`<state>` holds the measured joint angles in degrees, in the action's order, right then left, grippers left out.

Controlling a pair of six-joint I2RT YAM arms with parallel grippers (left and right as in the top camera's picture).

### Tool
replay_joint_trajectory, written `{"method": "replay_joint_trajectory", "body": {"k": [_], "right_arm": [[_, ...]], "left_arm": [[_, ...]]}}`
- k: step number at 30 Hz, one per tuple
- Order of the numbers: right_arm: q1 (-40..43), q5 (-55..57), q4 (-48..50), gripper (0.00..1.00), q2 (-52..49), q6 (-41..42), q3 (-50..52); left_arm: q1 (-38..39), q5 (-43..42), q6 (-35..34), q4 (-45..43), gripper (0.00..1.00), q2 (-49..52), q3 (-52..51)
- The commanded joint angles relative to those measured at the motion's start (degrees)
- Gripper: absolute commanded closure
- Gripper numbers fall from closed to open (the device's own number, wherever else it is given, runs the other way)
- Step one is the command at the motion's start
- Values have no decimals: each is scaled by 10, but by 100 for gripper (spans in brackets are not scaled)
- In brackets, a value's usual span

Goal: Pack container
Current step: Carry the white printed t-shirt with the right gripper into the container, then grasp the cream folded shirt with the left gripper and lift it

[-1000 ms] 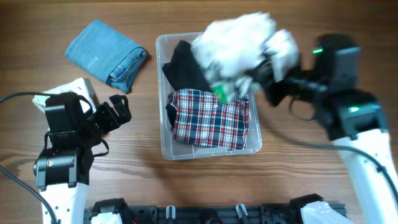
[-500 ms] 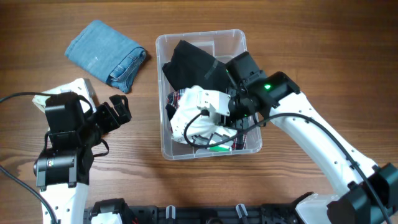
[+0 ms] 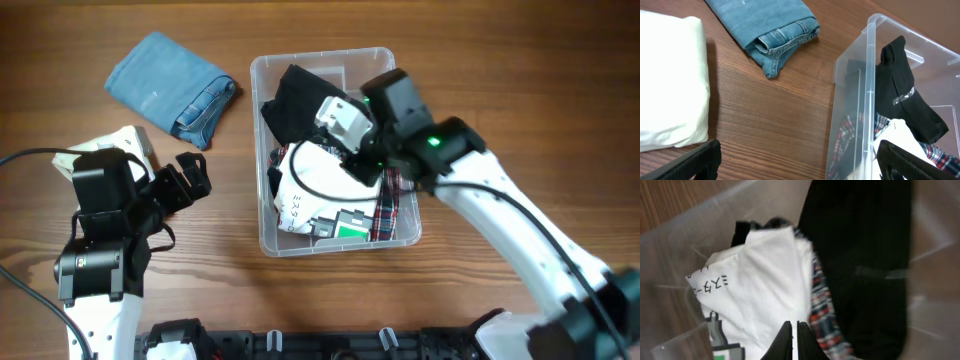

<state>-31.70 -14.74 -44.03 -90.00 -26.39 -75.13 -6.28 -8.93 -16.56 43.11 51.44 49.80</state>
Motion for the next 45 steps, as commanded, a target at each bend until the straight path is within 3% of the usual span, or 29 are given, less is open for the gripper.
{"method": "replay_joint_trajectory", "body": {"k": [1,5,8,12,16,17,18,20,23,28,31,34,39,45], "right_arm": [[-15,-69,-3,96,-130,39,26],[-26,-68,-29,96,-302,42,27],[-25,-45,-40,79,-329,72,26],[-25,17,-82,64,-249,77,-29],[-24,72,-81,54,-86,104,-94],[-24,75,-77,41,-49,112,-106],[-24,74,-71,0,-13,116,-113],[-24,73,-61,0,59,115,-114],[-21,73,-77,0,106,116,-114],[-18,73,-139,0,97,146,-103],[-18,73,-139,0,88,165,-87],[-18,73,-139,0,83,175,-86],[-18,73,-146,0,83,176,-86],[-18,73,-148,0,83,176,-86]], "left_arm": [[-3,-6,11,-2,0,0,12],[-3,-7,11,-2,0,0,12],[-3,-7,11,-2,0,0,12],[-3,-7,11,-2,0,0,12],[-3,-7,11,-2,0,0,12],[-3,-7,11,-2,0,0,12],[-3,-6,11,-2,0,0,12],[-6,50,6,-2,0,0,12],[-64,128,-55,-14,0,7,12],[-314,-35,-102,-126,0,101,12],[-428,-106,-106,-195,1,223,12],[-460,-117,-47,-237,0,338,12],[-460,-248,31,-321,0,474,12],[-454,-337,104,-352,0,548,12]]}}
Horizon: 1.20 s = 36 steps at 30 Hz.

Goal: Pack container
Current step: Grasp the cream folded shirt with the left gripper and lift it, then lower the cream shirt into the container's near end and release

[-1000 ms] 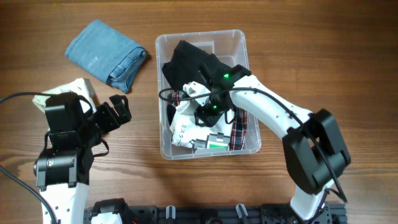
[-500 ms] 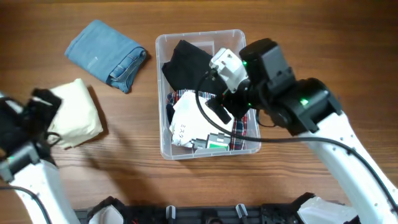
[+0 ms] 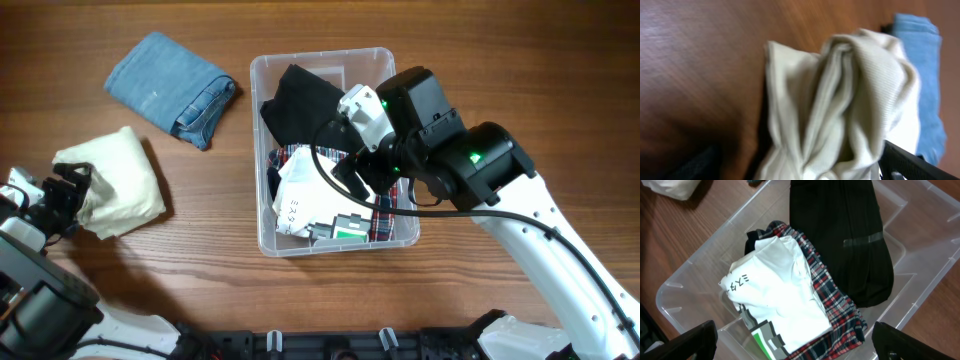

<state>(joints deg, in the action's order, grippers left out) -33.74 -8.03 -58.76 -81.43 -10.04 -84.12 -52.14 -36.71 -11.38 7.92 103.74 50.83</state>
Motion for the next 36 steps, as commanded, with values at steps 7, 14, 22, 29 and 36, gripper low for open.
{"method": "replay_joint_trajectory", "body": {"k": [7,14,22,29,36], "right_arm": [[2,5,13,0,-23,31,4],[2,8,12,0,-26,43,3],[3,121,26,0,25,121,3],[122,185,39,0,132,257,-2],[198,181,-27,0,139,311,-2]], "left_arm": [[57,-63,72,54,13,25,2],[70,-81,79,102,85,18,2],[93,-129,12,99,96,-207,7],[292,-141,-13,130,96,-494,9],[588,-133,-51,136,96,-469,9]]}}
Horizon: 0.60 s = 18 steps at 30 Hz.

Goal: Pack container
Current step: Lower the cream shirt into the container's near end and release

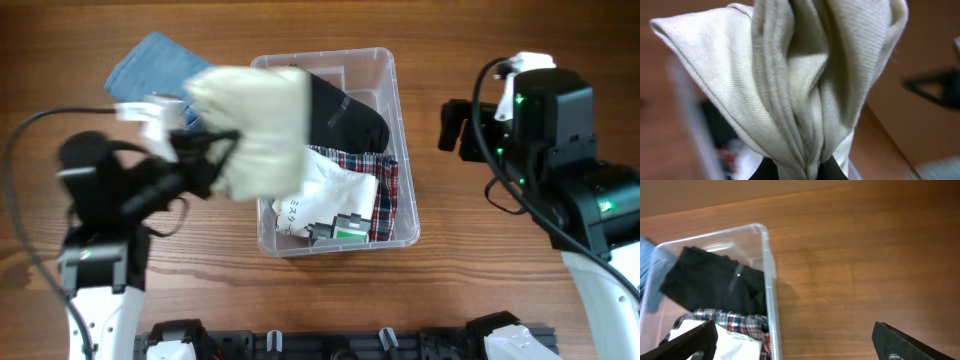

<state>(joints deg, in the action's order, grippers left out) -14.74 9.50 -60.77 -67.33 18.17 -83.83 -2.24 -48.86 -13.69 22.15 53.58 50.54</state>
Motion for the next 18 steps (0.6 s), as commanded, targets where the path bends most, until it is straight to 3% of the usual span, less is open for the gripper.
{"method": "replay_joint_trajectory", "body": {"k": [1,4,5,7,11,15,16,17,18], "right_arm": [[9,6,-10,0,-3,28,-5],[9,6,-19,0,-4,28,-5],[9,6,-21,0,-4,28,-5],[9,6,-24,0,-5,23,-5],[9,6,-26,0,-6,13,-5],[9,6,-31,0,-7,13,-5],[9,6,-32,0,-7,13,-5],[9,6,-33,0,-7,13,-5],[9,6,-35,0,-7,13,-5]], "left_arm": [[122,15,-52,-6,96,52,12],[209,118,-116,-10,96,117,12],[251,200,-177,-12,96,148,12],[291,266,-242,-20,96,174,12],[366,326,-299,-59,96,218,12],[384,347,-332,-49,96,245,12],[383,358,-332,-38,76,246,12],[380,377,-330,-21,43,245,12],[373,407,-322,-3,20,243,12]]}}
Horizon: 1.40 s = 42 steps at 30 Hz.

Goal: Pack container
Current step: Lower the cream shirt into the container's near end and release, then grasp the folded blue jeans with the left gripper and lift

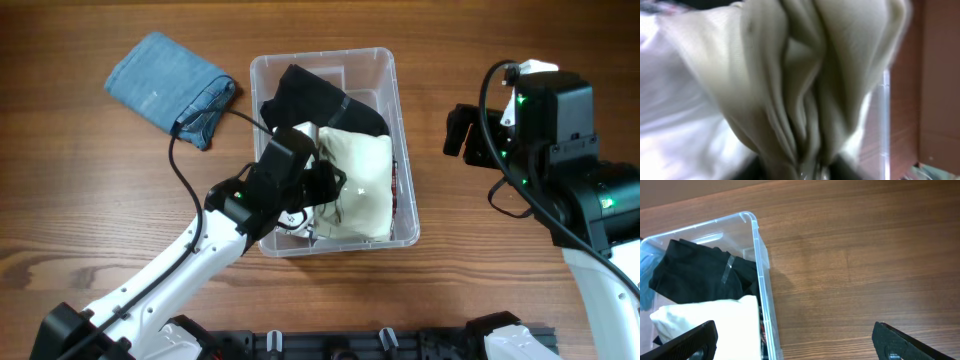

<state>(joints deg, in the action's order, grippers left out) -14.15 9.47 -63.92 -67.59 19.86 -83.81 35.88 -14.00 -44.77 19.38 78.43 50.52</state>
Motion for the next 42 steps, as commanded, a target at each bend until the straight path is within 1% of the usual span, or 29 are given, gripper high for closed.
{"method": "replay_joint_trajectory", "body": {"k": [1,2,4,7,8,9,10,11,12,13,14,18,20,21,23,25,27,29,31,32,33,35,36,38,39,41,42], "right_arm": [[3,6,-5,0,-5,-4,-5],[3,6,-6,0,-5,-8,-5],[3,6,-7,0,-5,-18,-5],[3,6,-7,0,-5,-19,-5],[3,6,-7,0,-5,-19,-5],[3,6,-7,0,-5,-18,-5],[3,6,-7,0,-5,-18,-5],[3,6,-6,0,-5,-18,-5],[3,6,-6,0,-5,-18,-5],[3,6,-6,0,-5,-17,-5],[3,6,-6,0,-5,-17,-5],[3,6,-7,0,-5,-17,-5],[3,6,-7,0,-5,-18,-5],[3,6,-7,0,-5,-18,-5],[3,6,-7,0,-5,-18,-5],[3,6,-7,0,-5,-18,-5],[3,6,-7,0,-5,-18,-5],[3,6,-9,0,-5,-18,-5],[3,6,-9,0,-5,-19,-5],[3,6,-9,0,-5,-19,-5],[3,6,-9,0,-5,-18,-5],[3,6,-9,0,-5,-19,-5],[3,6,-9,0,-5,-19,-5],[3,6,-11,0,-5,-19,-5],[3,6,-14,0,-5,-19,-5],[3,6,-16,0,-5,-19,-5],[3,6,-17,0,-5,-19,-5]], "left_arm": [[-14,76,3,32,0,-8,12],[-23,103,8,33,0,-17,13],[-29,125,23,6,0,-46,19],[-27,141,112,-61,0,-87,44],[-27,139,135,-77,0,-94,49],[-26,120,174,-99,1,-99,50],[-25,95,202,-109,7,-100,50],[-22,74,219,-106,18,-93,50],[-15,59,223,-96,44,-78,50],[-7,59,223,-82,84,-52,50],[-2,59,223,-75,96,-31,50],[15,53,216,-44,96,125,50],[19,13,182,-26,96,222,50],[19,9,162,-16,96,260,50],[19,10,155,-1,96,313,50],[19,24,176,8,96,311,50],[19,56,179,14,96,277,51],[13,84,191,29,96,187,51],[-2,112,191,39,37,93,51],[-15,130,191,40,12,44,51],[-35,156,191,40,0,-13,51],[-87,204,191,41,0,-96,50],[-118,212,191,41,0,-120,50],[-208,203,191,44,0,-139,50],[-278,162,191,47,0,-126,50],[-373,95,188,44,0,-80,50],[-414,74,183,35,0,-49,50]]}}
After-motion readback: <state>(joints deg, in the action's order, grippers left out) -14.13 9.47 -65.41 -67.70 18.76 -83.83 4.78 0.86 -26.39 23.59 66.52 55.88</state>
